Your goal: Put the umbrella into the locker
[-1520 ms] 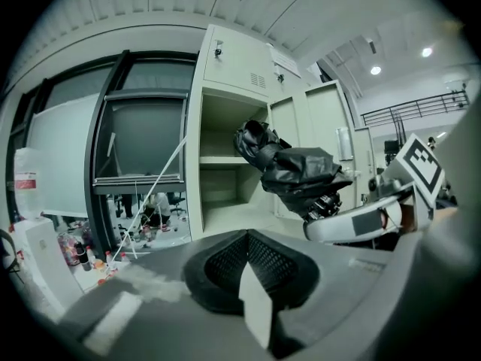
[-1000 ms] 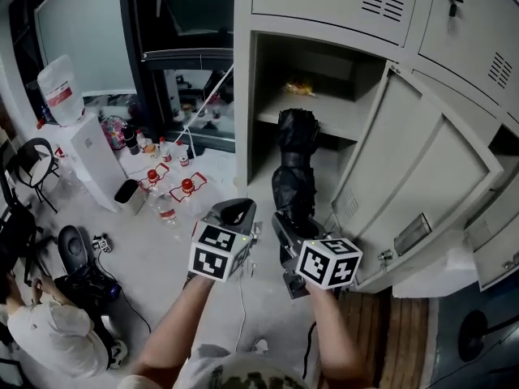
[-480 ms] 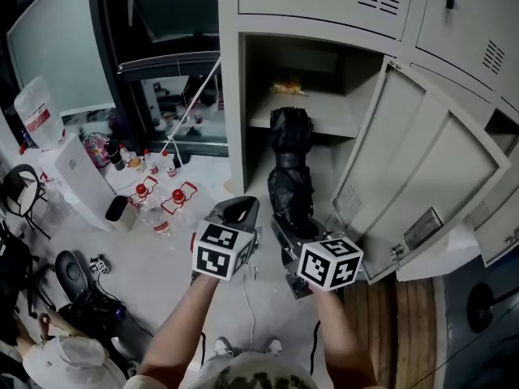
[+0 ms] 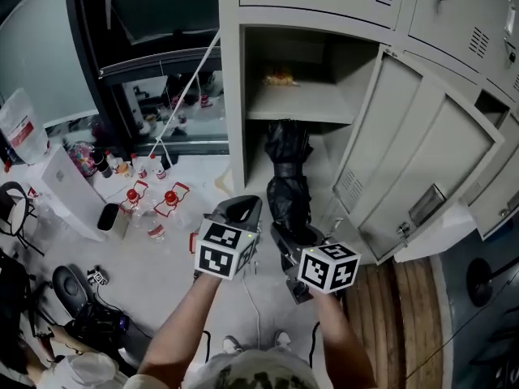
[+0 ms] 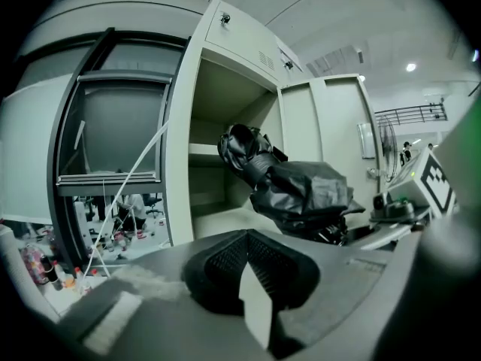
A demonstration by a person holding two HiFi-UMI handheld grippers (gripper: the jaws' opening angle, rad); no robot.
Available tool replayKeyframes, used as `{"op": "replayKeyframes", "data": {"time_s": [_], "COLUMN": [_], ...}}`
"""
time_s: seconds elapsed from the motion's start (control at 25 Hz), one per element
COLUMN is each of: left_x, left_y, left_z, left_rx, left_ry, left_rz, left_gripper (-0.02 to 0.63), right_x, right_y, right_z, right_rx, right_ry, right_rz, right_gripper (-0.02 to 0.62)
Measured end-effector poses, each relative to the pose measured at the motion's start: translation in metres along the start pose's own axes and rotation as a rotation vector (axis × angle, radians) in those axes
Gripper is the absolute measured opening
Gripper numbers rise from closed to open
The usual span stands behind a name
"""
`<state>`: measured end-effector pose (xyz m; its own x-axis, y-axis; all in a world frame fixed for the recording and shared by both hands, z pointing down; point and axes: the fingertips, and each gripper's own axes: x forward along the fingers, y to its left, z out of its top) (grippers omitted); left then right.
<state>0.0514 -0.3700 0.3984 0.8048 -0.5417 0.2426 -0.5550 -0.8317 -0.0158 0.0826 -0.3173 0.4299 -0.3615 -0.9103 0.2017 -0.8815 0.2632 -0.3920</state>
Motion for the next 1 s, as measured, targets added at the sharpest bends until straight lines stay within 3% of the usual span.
{"op": "replayKeyframes", "data": {"time_s": [0.36, 0.72, 1.0], "left_x": [-0.004, 0.003, 0.005], "left_y": [0.008, 0.013, 0.016], "left_z": [-0.004, -0.011, -0.015], "left_rx": [0.014, 0.012, 0.001], "left_ry": [0.007, 0.02, 0.031], "left_rz": [-0.005, 0.013, 0.025], "left_gripper": [0.003, 0.003, 0.003], "right_x": [0.027, 0.041, 0.056], "right_y": [-0.019, -0.021, -0.034], "right_z": [-0.008, -0.022, -0.016], "right_rx": [0.127, 0.086, 0.153], "right_ry": [0.064, 0.102, 0.121], "right_rz": [-0.014, 0.024, 0.023], "right_gripper": [0.143, 0.144, 0.144]}}
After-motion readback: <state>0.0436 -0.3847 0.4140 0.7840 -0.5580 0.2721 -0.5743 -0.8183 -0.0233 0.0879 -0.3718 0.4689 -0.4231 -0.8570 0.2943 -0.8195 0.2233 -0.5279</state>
